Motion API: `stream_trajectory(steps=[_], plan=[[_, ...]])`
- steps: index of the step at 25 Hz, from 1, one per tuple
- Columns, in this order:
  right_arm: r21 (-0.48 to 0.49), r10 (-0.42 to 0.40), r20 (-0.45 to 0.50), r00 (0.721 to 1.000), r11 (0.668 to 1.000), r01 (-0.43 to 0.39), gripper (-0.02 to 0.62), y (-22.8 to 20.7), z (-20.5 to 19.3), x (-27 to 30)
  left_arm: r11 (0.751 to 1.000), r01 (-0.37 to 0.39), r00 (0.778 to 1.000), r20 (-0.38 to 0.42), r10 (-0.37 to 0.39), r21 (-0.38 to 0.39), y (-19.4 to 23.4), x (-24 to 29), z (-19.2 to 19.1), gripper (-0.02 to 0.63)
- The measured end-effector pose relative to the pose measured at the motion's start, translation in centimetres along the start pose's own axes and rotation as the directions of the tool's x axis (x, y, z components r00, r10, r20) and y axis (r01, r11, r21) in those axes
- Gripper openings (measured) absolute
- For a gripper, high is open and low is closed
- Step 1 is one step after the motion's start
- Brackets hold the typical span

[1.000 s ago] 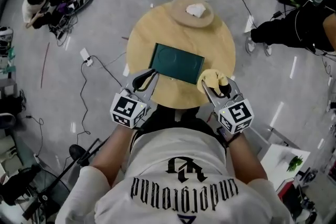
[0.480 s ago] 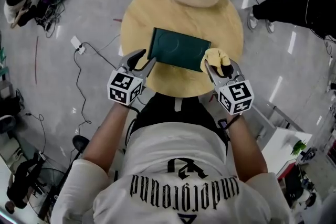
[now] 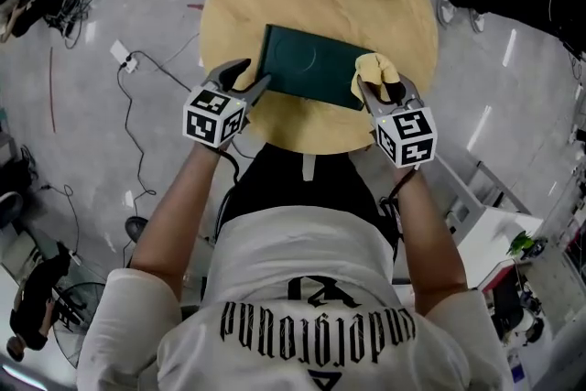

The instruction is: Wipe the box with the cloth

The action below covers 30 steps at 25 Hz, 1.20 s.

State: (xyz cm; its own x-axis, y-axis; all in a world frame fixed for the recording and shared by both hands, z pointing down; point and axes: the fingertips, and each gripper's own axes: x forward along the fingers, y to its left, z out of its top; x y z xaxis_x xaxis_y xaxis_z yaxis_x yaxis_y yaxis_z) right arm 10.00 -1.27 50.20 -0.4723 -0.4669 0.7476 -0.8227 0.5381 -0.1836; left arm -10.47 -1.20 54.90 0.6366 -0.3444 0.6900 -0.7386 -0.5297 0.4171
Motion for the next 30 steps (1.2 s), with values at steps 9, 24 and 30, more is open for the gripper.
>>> stream_trajectory(steps=[9,24,30], plan=[[0.004,-0.04,-0.082,0.996,0.999,0.04,0.133,-1.5,-0.8,2.7,0.993,0.116,0.993,-0.025,-0.117,-0.031,-0.6,1.1,-0.8,0.169],[-0.168,0.023,-0.118,0.993,0.985,-0.043,0.126,2.4,3.8,8.6,0.983,0.178,0.983,-0.038,-0.18,-0.035,-0.4,1.4,-0.7,0.167],[-0.226,0.109,-0.126,0.986,0.965,-0.136,0.126,7.2,6.3,11.8,0.98,0.193,0.98,-0.037,-0.195,-0.046,-0.2,1.3,-0.7,0.167]])
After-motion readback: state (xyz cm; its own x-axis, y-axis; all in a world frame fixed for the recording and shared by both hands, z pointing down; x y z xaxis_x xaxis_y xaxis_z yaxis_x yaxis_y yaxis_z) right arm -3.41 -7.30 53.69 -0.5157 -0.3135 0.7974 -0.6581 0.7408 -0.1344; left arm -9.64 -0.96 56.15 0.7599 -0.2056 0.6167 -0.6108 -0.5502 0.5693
